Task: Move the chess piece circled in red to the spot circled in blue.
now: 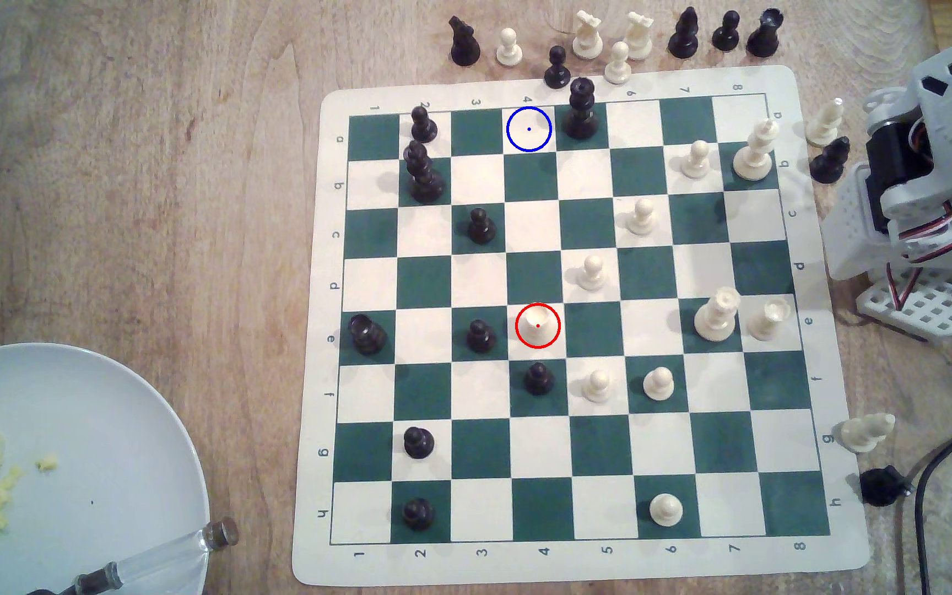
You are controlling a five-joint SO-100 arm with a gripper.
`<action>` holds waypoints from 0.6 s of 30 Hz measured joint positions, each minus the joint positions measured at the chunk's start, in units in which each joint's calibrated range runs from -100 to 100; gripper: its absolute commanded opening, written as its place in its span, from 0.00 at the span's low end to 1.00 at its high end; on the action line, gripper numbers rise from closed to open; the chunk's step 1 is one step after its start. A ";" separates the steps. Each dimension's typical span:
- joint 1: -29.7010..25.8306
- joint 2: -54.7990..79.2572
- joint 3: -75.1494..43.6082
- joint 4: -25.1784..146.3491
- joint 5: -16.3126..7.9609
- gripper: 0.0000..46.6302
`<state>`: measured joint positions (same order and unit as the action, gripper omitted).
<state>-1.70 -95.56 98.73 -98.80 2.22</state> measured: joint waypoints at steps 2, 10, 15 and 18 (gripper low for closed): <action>0.00 0.00 0.00 0.08 0.05 0.00; 0.00 0.00 0.00 20.48 0.15 0.00; 1.25 0.00 -0.90 42.07 -0.05 0.00; 3.69 0.00 -6.24 61.51 -0.05 0.00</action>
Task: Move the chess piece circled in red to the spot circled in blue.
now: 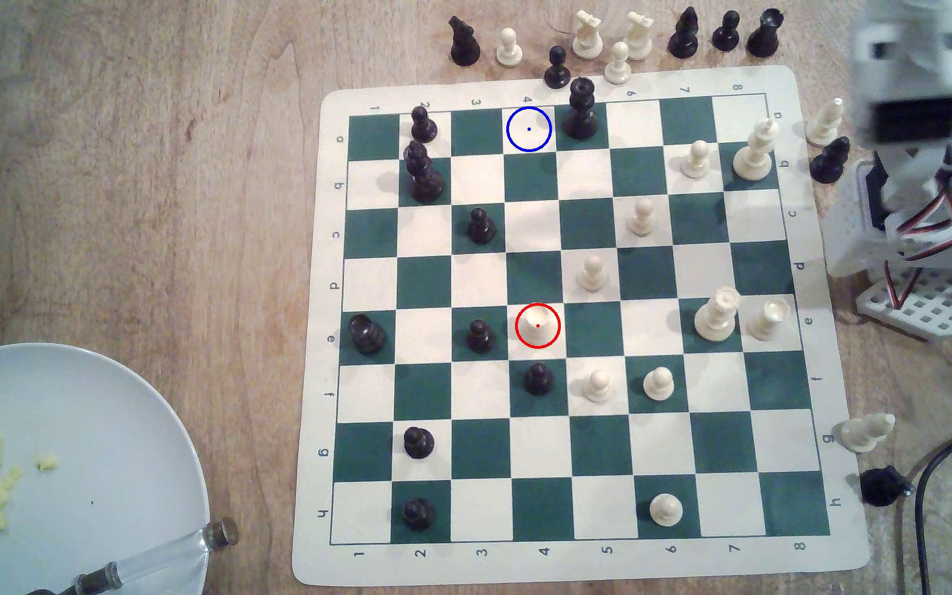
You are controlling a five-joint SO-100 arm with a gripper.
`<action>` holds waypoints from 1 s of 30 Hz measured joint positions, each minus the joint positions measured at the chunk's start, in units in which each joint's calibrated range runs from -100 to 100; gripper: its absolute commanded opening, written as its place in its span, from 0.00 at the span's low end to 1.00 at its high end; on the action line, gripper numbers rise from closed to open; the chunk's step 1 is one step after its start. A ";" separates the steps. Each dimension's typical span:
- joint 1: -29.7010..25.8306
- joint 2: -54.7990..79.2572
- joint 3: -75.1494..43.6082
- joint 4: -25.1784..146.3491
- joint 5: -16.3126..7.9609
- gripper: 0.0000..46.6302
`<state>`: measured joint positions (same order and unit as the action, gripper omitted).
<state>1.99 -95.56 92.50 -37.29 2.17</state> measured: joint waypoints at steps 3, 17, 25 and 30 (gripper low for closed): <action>1.47 0.00 -3.07 19.28 -0.05 0.00; -7.15 18.43 -27.20 75.86 1.66 0.10; -11.87 32.43 -41.21 91.63 2.05 0.16; -13.72 45.16 -47.72 93.23 -4.79 0.21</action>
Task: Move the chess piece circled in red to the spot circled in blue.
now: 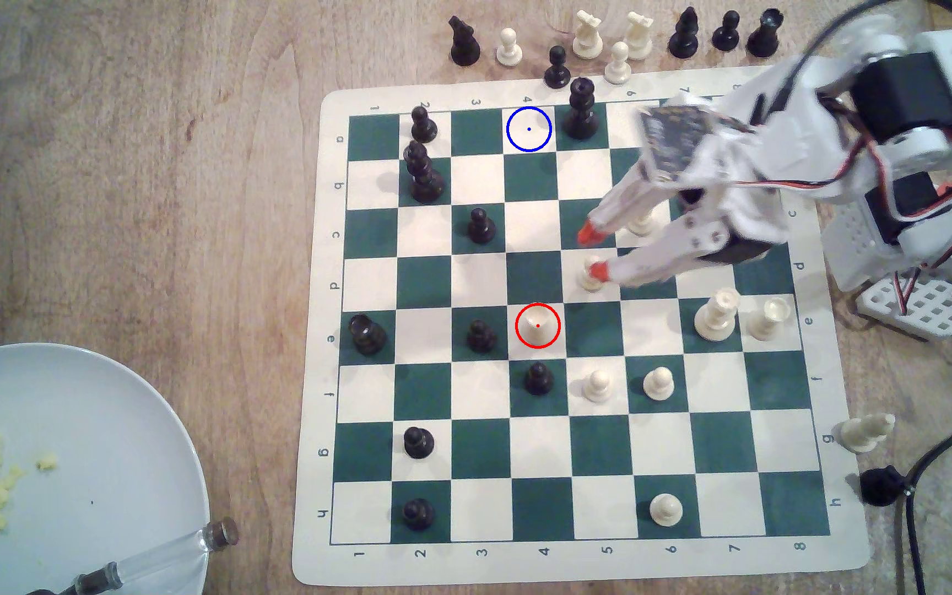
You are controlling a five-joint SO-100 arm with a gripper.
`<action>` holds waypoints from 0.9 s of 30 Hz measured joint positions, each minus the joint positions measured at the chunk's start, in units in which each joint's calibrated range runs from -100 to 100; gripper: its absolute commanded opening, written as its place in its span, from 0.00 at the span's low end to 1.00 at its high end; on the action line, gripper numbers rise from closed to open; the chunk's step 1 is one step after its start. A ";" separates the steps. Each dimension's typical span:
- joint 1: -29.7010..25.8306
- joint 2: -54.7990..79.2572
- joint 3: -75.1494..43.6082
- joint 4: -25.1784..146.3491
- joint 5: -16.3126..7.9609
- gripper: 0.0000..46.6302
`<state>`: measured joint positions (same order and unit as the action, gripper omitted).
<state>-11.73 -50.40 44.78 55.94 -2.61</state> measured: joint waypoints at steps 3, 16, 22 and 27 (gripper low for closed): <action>-0.81 3.85 -0.54 -0.08 -2.39 0.25; -2.58 24.80 -15.18 3.43 -8.25 0.36; 0.29 35.27 -19.79 3.43 -7.86 0.39; 1.11 38.71 -21.33 3.43 -7.13 0.39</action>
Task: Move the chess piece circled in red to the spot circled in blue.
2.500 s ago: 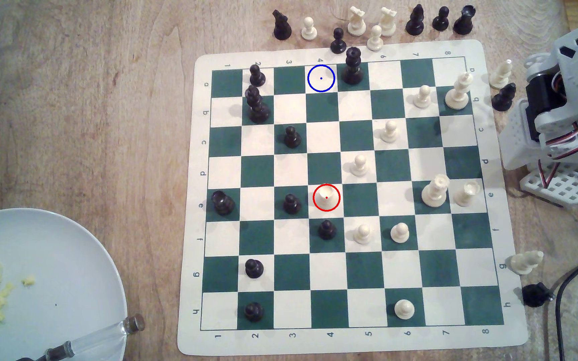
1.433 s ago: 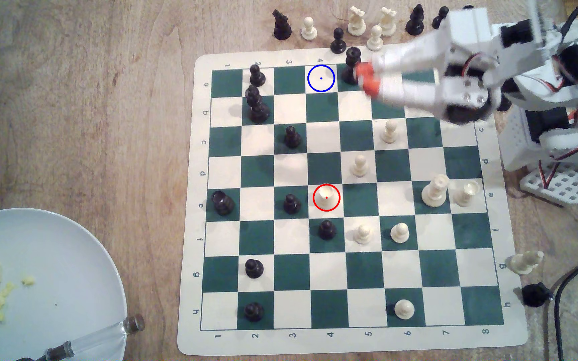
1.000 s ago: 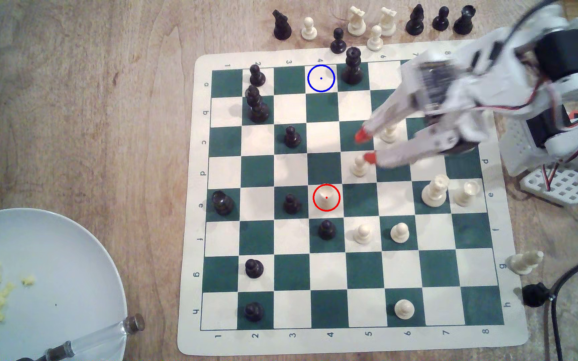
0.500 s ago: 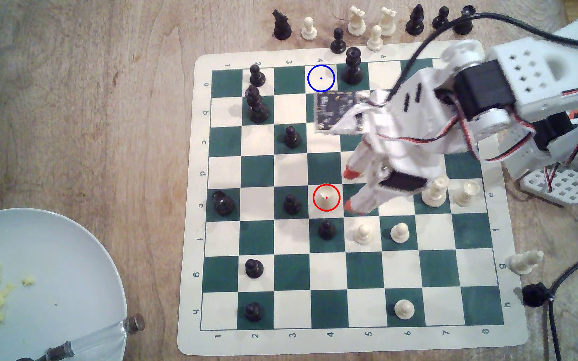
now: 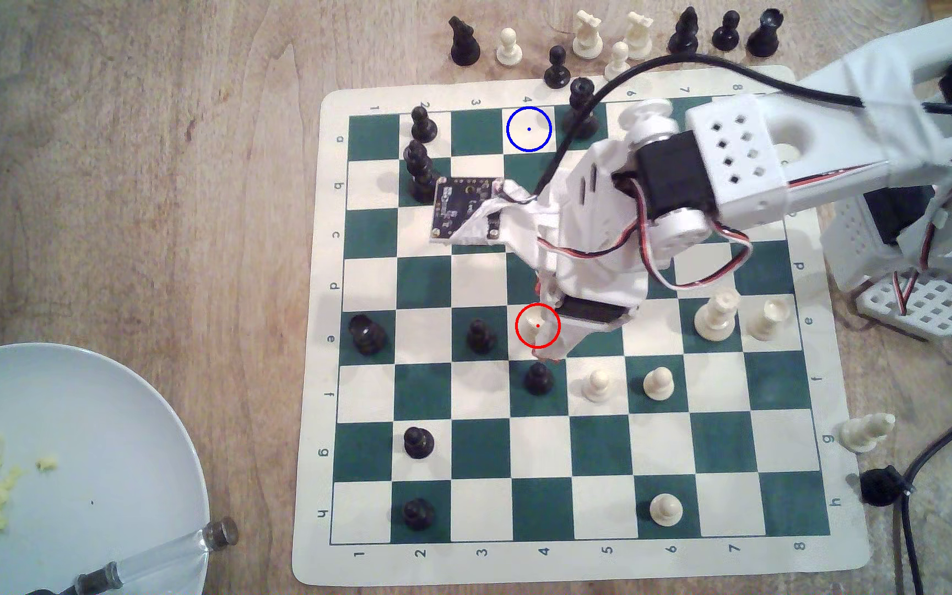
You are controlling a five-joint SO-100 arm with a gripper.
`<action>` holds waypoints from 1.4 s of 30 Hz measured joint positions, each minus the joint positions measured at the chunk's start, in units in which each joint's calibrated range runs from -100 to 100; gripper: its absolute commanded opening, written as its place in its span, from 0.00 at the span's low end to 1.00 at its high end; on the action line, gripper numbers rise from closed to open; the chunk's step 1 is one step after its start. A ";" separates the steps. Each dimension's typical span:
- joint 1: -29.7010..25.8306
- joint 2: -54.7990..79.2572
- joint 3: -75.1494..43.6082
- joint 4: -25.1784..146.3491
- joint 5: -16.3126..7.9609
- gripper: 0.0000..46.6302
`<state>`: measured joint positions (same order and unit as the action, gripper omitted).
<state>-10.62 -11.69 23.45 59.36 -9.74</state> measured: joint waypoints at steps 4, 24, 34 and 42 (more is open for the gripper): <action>1.18 2.18 -0.72 0.00 0.49 0.40; 2.29 7.29 -0.72 -2.87 0.88 0.38; 2.21 10.89 -0.72 -4.46 0.88 0.37; 2.21 11.40 -0.72 -4.94 0.88 0.33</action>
<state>-8.41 -0.29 22.73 54.42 -8.86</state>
